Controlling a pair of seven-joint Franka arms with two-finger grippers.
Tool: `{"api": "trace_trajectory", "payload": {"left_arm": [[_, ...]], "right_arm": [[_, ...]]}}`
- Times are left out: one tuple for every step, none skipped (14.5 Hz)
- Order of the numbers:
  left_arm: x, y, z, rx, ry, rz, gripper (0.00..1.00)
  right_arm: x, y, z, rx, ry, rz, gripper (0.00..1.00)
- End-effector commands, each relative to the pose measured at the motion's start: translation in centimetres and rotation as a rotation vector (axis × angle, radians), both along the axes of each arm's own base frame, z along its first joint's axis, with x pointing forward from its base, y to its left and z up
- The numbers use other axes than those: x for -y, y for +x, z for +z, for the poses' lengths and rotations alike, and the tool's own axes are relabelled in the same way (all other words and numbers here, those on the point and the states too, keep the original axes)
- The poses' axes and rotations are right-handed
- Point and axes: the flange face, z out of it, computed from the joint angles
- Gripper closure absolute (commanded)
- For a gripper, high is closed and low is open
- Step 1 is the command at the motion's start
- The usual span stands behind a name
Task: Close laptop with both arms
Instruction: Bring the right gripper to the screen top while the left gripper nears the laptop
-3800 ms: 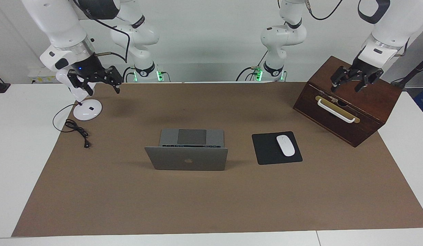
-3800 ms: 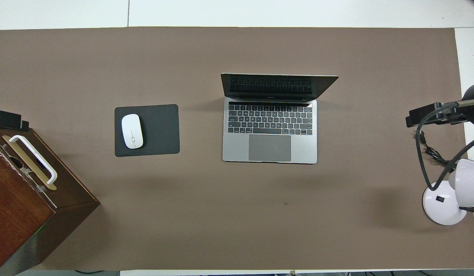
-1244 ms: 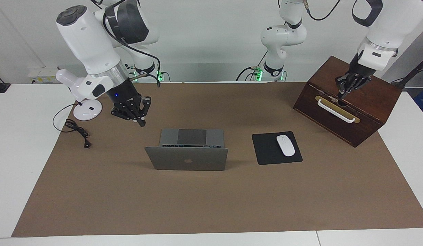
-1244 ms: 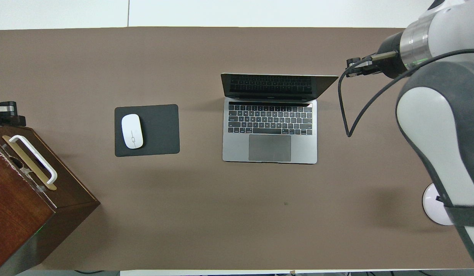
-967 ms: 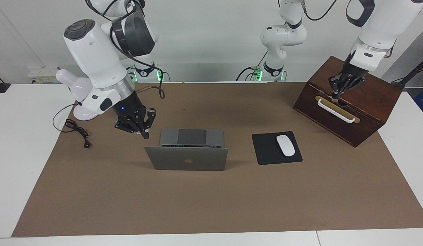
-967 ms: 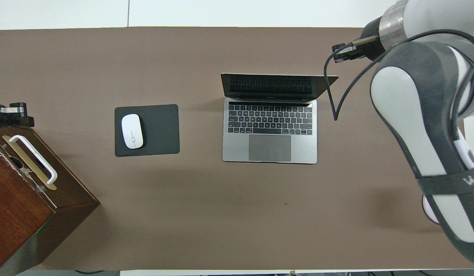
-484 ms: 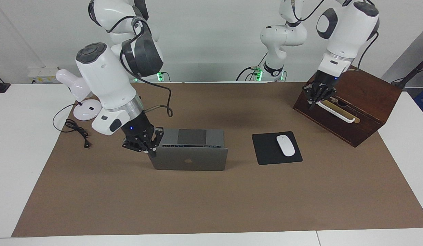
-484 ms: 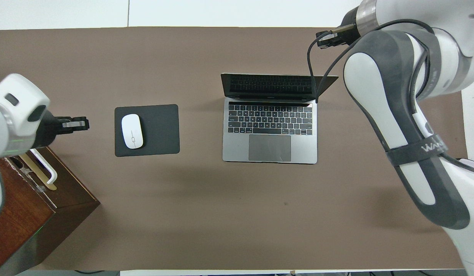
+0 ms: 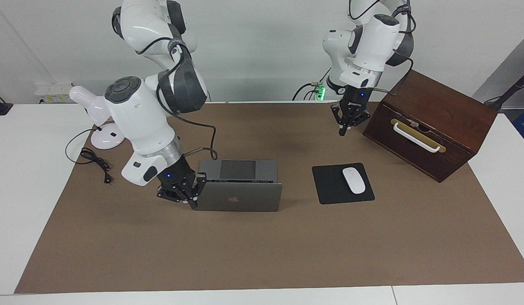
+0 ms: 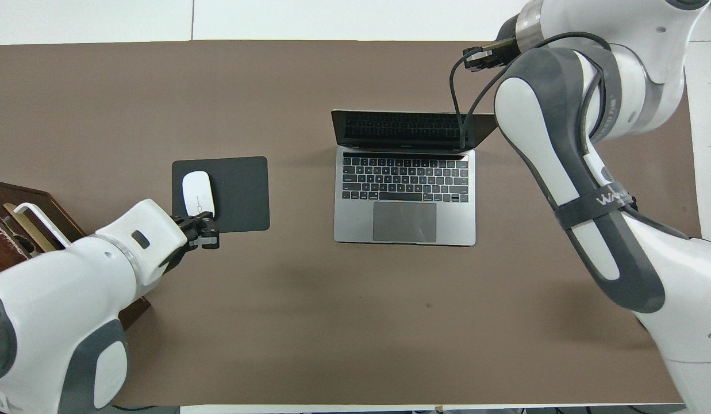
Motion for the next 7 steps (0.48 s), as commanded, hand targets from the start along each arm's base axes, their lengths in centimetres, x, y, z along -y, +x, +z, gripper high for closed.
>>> {"api": "trace_trajectory", "payload": {"left_arm": [[2.1,-2.6,-1.3,0.063,-0.041,-0.046,1.00],[2.8,-3.0,-1.9,0.083,-0.048,-0.062,1.00],[3.8,-3.3,-2.4,0.108,-0.059,-0.078,1.00],[5.0,-3.6,-3.5,0.121,-0.068,-0.091,1.00],[6.2,-3.8,-4.3,0.139,-0.080,-0.103,1.00],[7.6,-4.0,-5.6,0.150,-0.093,-0.113,1.00],[8.9,-4.1,-6.7,0.163,-0.108,-0.118,1.00]], "right_arm": [[-1.0,0.6,-0.3,0.026,-0.015,0.030,1.00],[-1.1,0.7,-0.7,0.025,-0.012,0.030,1.00],[-1.2,0.7,-1.2,0.015,-0.012,0.032,1.00],[-1.2,0.6,-1.4,0.009,-0.015,0.033,1.00],[-1.2,0.6,-1.5,0.007,-0.014,0.032,1.00],[-1.3,0.6,-1.4,0.011,-0.010,0.033,1.00],[-1.3,0.6,-1.5,0.008,-0.010,0.033,1.00]]}}
